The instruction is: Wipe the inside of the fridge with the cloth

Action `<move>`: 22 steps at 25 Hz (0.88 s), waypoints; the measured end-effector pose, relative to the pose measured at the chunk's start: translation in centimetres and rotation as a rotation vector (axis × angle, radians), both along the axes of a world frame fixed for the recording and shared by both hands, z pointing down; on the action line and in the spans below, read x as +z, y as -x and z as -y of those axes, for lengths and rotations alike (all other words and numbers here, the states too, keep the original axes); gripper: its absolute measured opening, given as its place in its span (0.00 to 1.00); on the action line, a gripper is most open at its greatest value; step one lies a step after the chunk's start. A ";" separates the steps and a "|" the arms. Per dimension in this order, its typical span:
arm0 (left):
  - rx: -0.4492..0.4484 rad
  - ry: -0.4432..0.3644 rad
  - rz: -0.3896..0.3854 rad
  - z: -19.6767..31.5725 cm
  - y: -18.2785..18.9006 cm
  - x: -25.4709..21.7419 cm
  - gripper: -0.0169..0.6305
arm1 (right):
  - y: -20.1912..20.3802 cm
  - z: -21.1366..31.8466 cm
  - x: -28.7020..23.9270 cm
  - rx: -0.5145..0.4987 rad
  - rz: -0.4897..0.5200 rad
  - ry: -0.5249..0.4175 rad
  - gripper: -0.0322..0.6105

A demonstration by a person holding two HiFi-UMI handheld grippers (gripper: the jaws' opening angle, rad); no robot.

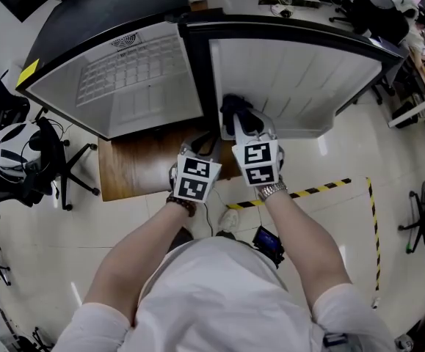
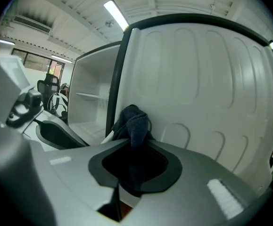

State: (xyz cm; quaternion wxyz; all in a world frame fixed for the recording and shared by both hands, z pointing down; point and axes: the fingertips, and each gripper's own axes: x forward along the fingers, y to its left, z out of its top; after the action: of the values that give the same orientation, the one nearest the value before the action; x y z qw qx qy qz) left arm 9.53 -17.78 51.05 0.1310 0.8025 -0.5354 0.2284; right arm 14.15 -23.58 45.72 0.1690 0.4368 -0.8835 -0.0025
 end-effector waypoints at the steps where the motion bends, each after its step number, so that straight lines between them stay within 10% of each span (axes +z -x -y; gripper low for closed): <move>1: -0.004 0.002 0.001 -0.1 0.2 0.1 0.14 | 0.2 0.1 0.5 -0.003 -0.010 0.009 0.14; 22: 0.019 0.019 0.005 0.4 -1.2 1.1 0.14 | -8.9 2.5 4.3 0.190 -0.097 0.061 0.14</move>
State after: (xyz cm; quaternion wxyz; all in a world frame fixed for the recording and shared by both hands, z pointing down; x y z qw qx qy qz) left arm 10.76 -18.19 52.18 0.1352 0.8056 -0.5260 0.2369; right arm 23.09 -26.03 50.01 0.2245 0.5127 -0.8285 0.0194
